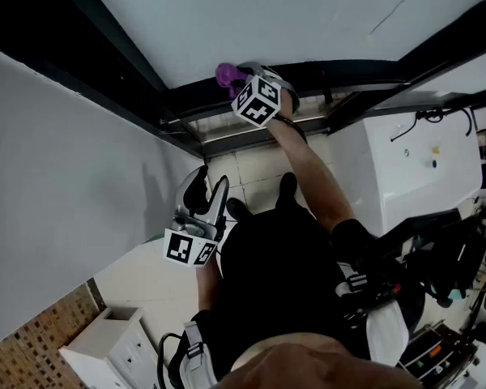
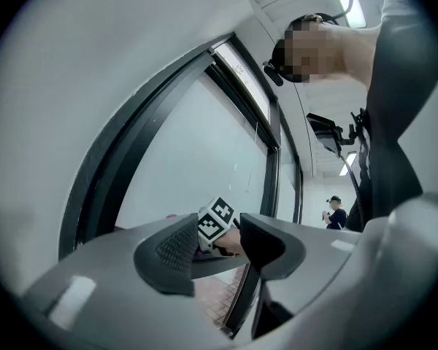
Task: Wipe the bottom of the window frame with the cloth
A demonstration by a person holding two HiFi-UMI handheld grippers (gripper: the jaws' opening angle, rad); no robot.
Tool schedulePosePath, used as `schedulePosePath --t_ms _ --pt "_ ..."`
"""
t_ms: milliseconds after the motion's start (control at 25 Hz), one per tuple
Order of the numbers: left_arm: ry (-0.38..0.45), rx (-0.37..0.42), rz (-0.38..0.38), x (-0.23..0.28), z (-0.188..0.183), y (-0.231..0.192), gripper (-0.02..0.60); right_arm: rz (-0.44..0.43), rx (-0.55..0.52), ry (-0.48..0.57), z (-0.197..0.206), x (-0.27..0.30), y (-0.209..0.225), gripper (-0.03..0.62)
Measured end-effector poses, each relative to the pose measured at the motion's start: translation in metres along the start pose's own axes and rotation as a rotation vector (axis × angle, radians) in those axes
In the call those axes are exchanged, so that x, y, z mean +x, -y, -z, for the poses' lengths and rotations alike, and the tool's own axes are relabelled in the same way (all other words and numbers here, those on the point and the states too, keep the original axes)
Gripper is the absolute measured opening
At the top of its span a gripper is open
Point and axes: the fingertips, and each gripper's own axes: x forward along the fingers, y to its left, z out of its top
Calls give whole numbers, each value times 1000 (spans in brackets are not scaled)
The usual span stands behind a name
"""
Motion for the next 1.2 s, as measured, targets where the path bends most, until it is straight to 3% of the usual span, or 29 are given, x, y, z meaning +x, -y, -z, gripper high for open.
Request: schedulePosePath --t_ms 120,200,280,400,560,720,800,920,1000,1200 --pt "-3 -9 7 1 4 -1 183 6 65 -48 13 -12 13 81" --pt "-7 -19 11 1 7 -2 183 -88 69 51 -28 -11 -15 83" --pt "-7 -23 12 2 6 -2 183 -179 -18 159 -86 3 -58 84" --pt "3 -10 4 0 -2 -1 183 -188 -181 138 -112 30 -88 87" --pt "4 -9 -7 -1 0 -8 183 -39 -161 -19 -27 15 -28 84" --pt "-10 -32 7 4 11 -16 183 104 -158 -318 74 -21 54 80" --pt "-11 -40 31 11 14 -13 183 116 -226 -425 92 -30 68 80" --pt "-8 -46 75 23 14 -2 183 147 -478 -471 79 -27 61 86" --pt "-7 -49 96 30 15 7 183 162 -552 -480 84 -23 59 83" --pt "-10 -27 131 38 16 9 183 16 -400 -423 94 -63 80 84"
